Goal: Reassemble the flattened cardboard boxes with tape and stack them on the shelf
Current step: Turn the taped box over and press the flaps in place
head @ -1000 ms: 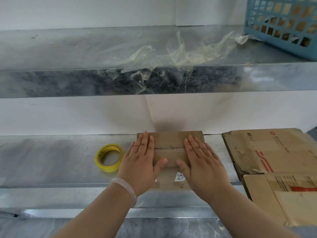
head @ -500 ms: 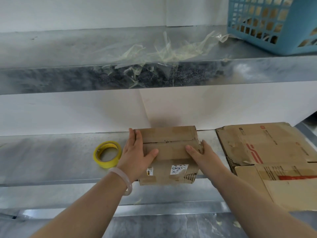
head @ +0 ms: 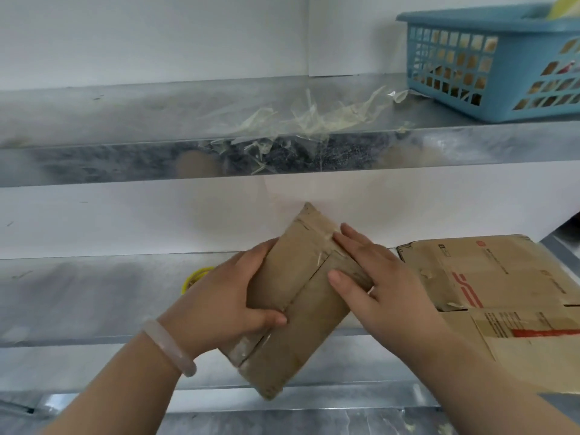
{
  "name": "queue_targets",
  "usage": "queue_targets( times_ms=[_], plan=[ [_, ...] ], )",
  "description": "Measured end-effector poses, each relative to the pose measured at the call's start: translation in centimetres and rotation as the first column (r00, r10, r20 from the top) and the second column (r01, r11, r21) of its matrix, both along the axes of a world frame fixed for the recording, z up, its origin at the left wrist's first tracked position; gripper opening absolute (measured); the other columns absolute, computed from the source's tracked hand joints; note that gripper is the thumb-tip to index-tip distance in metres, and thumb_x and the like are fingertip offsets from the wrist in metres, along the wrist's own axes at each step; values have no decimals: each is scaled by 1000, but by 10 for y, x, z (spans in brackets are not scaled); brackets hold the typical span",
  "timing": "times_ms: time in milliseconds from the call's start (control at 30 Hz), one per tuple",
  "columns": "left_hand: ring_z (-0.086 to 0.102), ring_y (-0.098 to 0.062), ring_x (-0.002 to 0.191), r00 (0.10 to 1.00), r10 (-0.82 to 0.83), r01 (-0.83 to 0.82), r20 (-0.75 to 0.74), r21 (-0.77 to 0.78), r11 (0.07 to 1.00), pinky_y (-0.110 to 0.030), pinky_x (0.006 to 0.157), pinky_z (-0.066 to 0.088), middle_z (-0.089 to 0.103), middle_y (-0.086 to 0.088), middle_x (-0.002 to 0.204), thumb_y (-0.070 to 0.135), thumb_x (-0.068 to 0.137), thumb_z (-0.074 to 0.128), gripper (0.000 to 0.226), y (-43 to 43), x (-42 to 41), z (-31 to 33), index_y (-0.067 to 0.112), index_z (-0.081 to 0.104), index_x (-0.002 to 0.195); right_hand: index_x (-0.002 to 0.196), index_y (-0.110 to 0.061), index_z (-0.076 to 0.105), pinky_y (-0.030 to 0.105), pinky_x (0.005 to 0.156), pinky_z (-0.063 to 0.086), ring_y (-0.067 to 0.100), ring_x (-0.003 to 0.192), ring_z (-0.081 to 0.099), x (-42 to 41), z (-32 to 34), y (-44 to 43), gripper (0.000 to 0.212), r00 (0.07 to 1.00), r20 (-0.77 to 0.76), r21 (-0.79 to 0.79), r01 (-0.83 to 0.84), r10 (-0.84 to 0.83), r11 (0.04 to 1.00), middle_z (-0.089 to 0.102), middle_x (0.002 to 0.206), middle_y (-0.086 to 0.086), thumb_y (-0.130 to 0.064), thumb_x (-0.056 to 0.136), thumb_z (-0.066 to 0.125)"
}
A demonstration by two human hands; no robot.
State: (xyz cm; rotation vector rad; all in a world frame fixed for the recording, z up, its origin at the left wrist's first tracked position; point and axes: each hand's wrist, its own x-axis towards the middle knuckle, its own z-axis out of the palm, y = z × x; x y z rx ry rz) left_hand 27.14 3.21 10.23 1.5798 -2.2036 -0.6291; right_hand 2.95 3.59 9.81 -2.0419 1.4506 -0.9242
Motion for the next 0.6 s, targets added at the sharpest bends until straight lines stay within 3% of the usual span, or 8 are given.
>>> queue_targets(
  times_ms=[133, 267, 333, 467, 533, 600],
  plan=[
    [34, 24, 113, 983, 51, -76, -176, -136, 988, -3, 87, 33, 33, 41, 126, 50, 62, 82, 101, 7, -1, -23, 70, 9, 129, 146, -35, 39, 11, 116, 15, -12, 139, 22, 0, 8, -13, 65, 978, -158, -160, -161, 136, 974, 32, 151, -24, -61, 87, 42],
    [38, 8, 123, 948, 92, -152, -305, -180, 972, -9, 98, 35, 42, 23, 134, 55, 60, 76, 98, 12, -3, -67, 60, 14, 137, 145, -21, 45, 39, 119, 27, 2, 142, 30, 2, -7, -25, 61, 925, -314, -267, -304, 216, 914, 40, 152, -9, -51, 93, 46],
    [39, 7, 123, 930, 113, -187, -350, -186, 965, -10, 98, 37, 38, 26, 133, 56, 60, 76, 98, 18, -5, -84, 63, 14, 136, 146, -20, 45, 45, 117, 30, 5, 143, 31, 3, -18, -28, 59, 890, -383, -276, -364, 246, 890, 39, 153, -7, -49, 94, 48],
    [45, 1, 123, 898, 105, -230, -428, -252, 940, -10, 93, 42, 32, 29, 138, 45, 70, 76, 92, 30, -5, -103, 31, 25, 146, 144, -22, 48, 50, 115, 32, 12, 143, 33, 6, -28, -24, 52, 844, -467, -388, -463, 263, 797, 43, 151, -7, -41, 95, 55],
    [39, 6, 127, 896, 117, -270, -429, -314, 910, -6, 94, 39, 28, 27, 143, 41, 74, 73, 89, 30, -5, -103, 16, 28, 148, 141, -20, 51, 50, 117, 29, 15, 143, 35, 10, -27, -22, 48, 832, -477, -458, -510, 283, 728, 46, 149, -6, -35, 96, 59],
    [38, 10, 126, 893, 108, -269, -438, -326, 906, -6, 93, 40, 29, 26, 143, 37, 77, 70, 88, 24, -4, -103, 15, 26, 149, 141, -20, 51, 49, 117, 27, 16, 143, 34, 13, -28, -26, 48, 830, -488, -465, -510, 272, 723, 46, 149, -6, -33, 96, 59]
  ],
)
